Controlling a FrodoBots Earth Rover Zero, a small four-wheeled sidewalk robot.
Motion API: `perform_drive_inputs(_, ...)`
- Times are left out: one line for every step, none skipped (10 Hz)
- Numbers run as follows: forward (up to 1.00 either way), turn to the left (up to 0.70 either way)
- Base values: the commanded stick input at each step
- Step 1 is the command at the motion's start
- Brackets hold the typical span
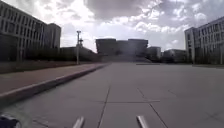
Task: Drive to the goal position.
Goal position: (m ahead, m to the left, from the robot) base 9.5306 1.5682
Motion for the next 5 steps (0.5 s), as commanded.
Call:
perform_drive_inputs(0.7, 0.0)
perform_drive_inputs(0.7, 0.0)
perform_drive_inputs(0.7, 0.0)
perform_drive_inputs(0.7, 0.0)
perform_drive_inputs(0.7, 0.0)
